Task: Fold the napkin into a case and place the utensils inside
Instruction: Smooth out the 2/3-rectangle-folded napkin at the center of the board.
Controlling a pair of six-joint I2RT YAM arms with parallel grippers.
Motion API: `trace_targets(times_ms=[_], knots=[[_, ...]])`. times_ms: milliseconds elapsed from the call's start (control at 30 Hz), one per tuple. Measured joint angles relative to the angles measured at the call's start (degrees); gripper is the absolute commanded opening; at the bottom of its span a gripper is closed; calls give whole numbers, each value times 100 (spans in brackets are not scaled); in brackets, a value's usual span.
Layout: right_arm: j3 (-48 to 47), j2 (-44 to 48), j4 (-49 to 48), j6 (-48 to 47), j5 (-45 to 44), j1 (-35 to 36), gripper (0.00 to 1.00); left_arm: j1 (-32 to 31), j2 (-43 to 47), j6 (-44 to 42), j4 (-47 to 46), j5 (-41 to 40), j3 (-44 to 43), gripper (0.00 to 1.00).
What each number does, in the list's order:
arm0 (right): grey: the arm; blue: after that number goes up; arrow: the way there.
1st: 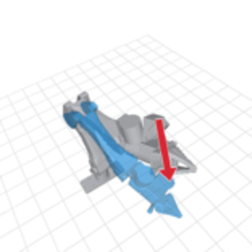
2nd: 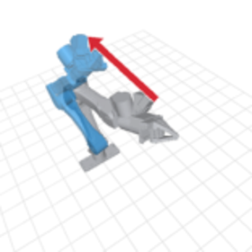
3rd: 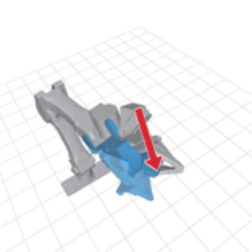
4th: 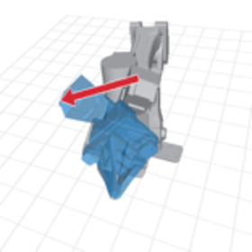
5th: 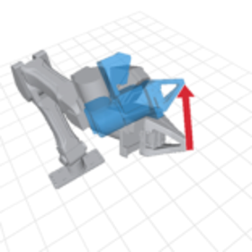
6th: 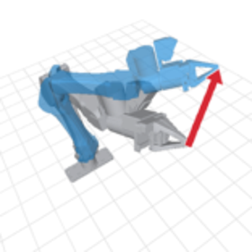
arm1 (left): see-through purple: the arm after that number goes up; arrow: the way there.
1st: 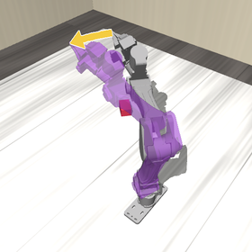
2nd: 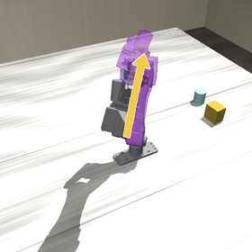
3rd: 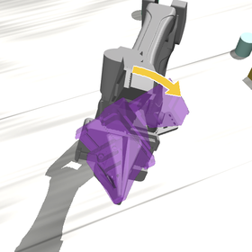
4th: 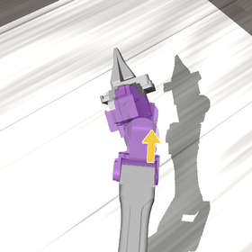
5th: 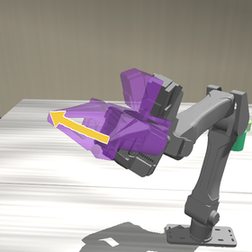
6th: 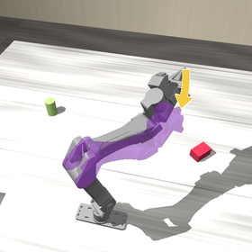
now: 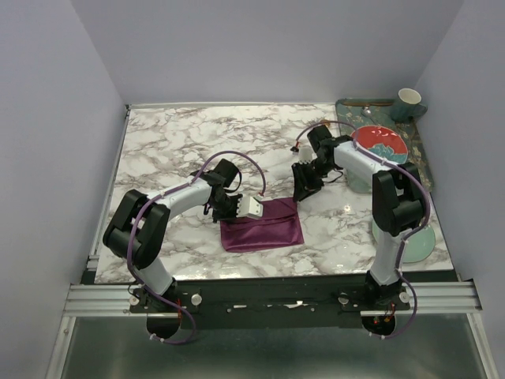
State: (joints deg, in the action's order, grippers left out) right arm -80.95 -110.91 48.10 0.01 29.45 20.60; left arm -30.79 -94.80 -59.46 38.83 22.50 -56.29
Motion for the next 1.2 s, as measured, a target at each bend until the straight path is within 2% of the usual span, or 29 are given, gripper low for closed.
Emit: trace_targets(times_ms=[167,267,500,600,967,1200], knots=[[-22,-214,7,127,74,-4,30,0,0,0,2,0,0,0],[-22,-313,22,181,210,-4,19,0,0,2,0,0,0,0],[46,-343,81,229,369,-4,4,0,0,4,0,0,0,0],[55,-389,92,214,367,-4,1,0,0,17,0,0,0,0],[-70,-501,212,157,337,-17,1,0,31,256,33,2,-20,0],[-208,-223,407,39,337,-35,1,0,472,391,262,7,-181,0]])
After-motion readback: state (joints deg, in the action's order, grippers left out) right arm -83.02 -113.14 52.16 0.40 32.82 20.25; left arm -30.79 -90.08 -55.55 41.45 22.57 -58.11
